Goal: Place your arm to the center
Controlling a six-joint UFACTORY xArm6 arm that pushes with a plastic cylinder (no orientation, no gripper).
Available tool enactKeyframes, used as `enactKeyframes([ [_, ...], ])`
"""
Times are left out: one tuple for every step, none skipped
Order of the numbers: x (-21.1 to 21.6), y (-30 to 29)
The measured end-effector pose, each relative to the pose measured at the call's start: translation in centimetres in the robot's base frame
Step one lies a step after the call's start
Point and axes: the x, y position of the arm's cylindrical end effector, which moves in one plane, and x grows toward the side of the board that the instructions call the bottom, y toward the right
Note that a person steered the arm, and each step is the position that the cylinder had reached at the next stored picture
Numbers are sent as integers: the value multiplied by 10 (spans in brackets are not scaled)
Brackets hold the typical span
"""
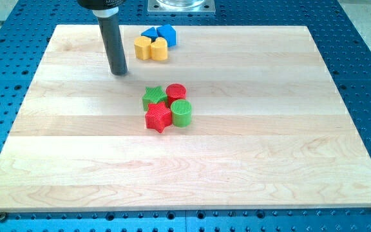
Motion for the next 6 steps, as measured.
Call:
enactKeyframes([
  [0, 1],
  [0, 4],
  [1, 4],
  [12, 17],
  [17, 68],
  [16, 133],
])
